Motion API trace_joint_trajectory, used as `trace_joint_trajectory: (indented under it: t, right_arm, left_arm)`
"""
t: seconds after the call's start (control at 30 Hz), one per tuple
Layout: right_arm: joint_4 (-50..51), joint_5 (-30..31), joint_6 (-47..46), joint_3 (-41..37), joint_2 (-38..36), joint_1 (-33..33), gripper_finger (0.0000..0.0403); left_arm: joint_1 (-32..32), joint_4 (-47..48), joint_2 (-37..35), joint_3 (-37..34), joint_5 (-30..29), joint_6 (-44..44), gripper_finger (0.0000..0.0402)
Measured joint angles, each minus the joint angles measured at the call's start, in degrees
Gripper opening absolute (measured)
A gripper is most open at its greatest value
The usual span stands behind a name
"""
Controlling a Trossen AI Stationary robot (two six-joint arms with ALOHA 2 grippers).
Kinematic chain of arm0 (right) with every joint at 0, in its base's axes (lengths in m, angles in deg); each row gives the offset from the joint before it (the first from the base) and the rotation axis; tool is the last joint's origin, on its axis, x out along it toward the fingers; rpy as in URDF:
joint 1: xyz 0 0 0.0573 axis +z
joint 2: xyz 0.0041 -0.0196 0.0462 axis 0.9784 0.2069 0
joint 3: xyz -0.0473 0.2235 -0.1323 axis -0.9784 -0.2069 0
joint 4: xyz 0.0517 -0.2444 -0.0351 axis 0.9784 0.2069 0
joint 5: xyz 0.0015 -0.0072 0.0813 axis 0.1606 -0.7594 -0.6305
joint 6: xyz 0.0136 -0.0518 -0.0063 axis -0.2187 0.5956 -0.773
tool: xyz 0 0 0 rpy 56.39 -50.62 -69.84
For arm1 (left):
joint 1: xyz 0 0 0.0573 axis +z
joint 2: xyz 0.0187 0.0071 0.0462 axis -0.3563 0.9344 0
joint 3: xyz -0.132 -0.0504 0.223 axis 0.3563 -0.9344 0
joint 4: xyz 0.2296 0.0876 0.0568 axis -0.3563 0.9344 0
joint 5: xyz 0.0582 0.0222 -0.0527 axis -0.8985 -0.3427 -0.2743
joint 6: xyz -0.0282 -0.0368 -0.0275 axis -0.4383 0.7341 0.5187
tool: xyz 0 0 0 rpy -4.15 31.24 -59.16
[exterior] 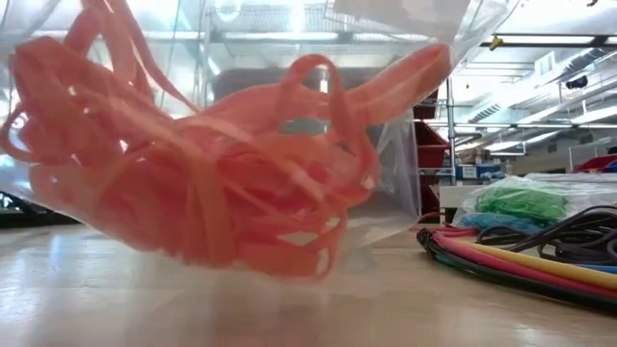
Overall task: Sort rubber bands
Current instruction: Close the transparent zip bag
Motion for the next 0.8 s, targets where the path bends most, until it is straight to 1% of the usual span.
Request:
trace_joint_trajectory:
  t: [0.07,0.13,0.27,0.33,0.43,0.57,0.63,0.67,0.73,0.8]
  right_arm:
    - [-1.96,2.37,-2.0,-2.74,-0.01,-0.22,0.0]
    - [-1.82,3.68,-4.52,-5.21,-0.02,-1.0,0.0]
    - [-1.66,3.9,-8.8,-9.21,-0.74,-3.3,0.0]
    - [-1.69,3.6,-9.24,-11.26,-2.01,-4.3,0.0]
    - [-1.54,3.41,-8.27,-14.84,-5.96,-5.1,0.0]
    - [-3.13,4.34,-4.51,-21.3,-14.33,-6.02,0.0]
    - [-7.91,3.71,1.52,-24.87,-19.29,-7.33,0.0]
    - [-12.58,2.57,6.1,-26.76,-21.54,-8.16,0.0]
    - [-26.9,-1.67,19.95,-30.67,-25.09,-10.07,0.0]
    - [-45.81,-8.82,36.56,-34.59,-26.81,-12.5,0.0]
  left_arm:
    - [0.01,-0.34,0.0,0.02,0.09,0.05,0.0003]
    - [0.05,-0.38,0.0,0.02,0.11,0.14,0.0003]
    - [0.31,-0.64,0.0,0.02,0.14,0.15,0.0003]
    - [0.49,-0.58,0.0,0.02,0.15,-0.05,0.0003]
    - [0.74,-0.23,0.0,0.02,0.13,-0.24,0.0003]
    - [1.01,0.78,-0.76,0.02,-0.11,-1.52,0.0003]
    - [1.02,2.42,-1.98,0.02,-1.46,-1.72,0.0003]
    - [1.02,4.24,-2.88,0.02,-2.1,-1.66,0.0003]
    - [1.02,8.46,-5.06,0.02,-2.81,-0.1,0.0003]
    - [1.02,13.31,-7.72,0.02,-3.85,1.76,0.0003]
